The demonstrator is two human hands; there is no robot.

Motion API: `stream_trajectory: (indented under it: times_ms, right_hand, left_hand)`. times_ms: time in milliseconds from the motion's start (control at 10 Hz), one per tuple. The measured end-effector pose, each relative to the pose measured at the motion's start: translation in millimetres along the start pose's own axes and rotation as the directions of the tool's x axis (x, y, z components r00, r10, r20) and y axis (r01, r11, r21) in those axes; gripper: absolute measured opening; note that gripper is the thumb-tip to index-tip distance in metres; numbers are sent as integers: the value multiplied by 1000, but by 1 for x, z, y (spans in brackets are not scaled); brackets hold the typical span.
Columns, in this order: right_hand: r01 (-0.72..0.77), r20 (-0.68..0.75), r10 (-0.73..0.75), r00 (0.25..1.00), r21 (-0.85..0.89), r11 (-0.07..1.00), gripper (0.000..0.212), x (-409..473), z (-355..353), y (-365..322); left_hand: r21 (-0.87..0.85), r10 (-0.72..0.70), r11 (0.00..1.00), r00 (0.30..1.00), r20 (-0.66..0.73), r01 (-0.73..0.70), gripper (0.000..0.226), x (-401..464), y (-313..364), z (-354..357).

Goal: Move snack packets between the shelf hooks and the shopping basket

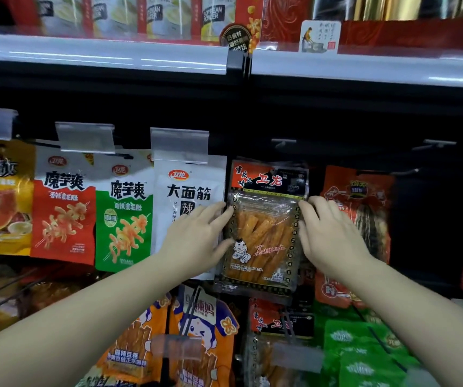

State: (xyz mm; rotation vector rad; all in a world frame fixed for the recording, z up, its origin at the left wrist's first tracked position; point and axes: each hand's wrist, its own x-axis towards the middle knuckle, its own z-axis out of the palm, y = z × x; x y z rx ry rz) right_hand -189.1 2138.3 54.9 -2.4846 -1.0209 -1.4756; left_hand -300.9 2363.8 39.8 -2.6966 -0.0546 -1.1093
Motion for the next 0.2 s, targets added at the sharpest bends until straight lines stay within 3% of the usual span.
stream_trajectory:
  times_ms: [200]
  right_hand:
    - [124,-28,-124,992,-9,992,31,-8,-6,-6]
  left_hand:
    - [47,28,999,985,-171,-20,35,-17,-9,-5]
